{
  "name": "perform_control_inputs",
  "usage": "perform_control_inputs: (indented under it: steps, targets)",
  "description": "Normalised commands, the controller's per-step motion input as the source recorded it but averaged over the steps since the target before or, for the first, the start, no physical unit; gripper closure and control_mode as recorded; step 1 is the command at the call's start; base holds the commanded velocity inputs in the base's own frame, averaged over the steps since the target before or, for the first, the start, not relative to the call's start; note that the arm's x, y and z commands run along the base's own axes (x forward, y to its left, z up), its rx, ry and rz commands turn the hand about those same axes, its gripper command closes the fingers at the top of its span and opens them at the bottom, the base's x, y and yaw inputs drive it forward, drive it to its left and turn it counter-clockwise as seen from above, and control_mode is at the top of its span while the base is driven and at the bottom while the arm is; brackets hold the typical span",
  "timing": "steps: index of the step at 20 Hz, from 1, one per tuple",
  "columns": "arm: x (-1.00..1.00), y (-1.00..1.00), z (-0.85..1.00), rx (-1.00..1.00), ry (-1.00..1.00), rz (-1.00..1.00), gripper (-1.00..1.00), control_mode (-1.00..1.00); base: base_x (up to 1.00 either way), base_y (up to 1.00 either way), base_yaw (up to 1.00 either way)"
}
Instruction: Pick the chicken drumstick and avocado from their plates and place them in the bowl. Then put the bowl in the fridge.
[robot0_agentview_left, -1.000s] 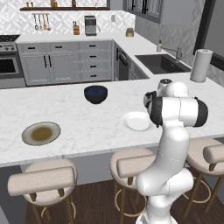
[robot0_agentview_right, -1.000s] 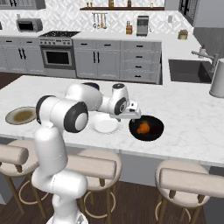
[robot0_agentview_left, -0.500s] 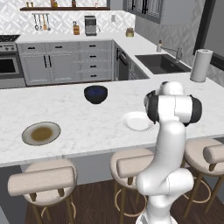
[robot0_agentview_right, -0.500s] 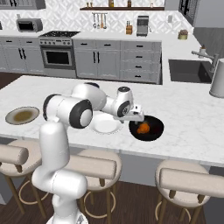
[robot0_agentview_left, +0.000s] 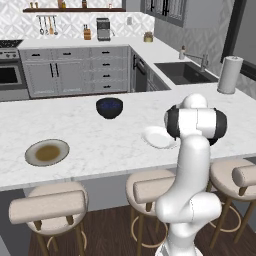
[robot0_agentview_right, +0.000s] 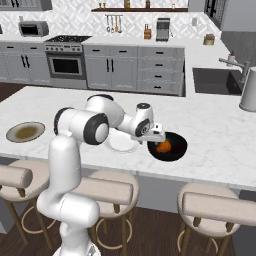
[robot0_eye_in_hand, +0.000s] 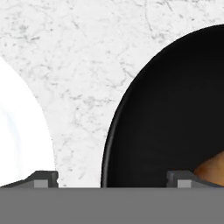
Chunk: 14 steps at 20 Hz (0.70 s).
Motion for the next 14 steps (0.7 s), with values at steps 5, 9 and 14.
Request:
perform_control_inputs:
  steps: [5, 9, 14]
  targets:
    - [0.0, 0.0, -0.27, 0.0, 0.0, 0.0, -1.0, -1.0, 0.0, 0.0, 0.0]
    - [0.0, 0.0, -0.16, 0.0, 0.0, 0.0, 1.0, -1.0, 0.0, 0.0, 0.0]
    - [0.0, 0.0, -0.04, 0.0, 0.0, 0.0, 1.0, -1.0, 0.0, 0.0, 0.0]
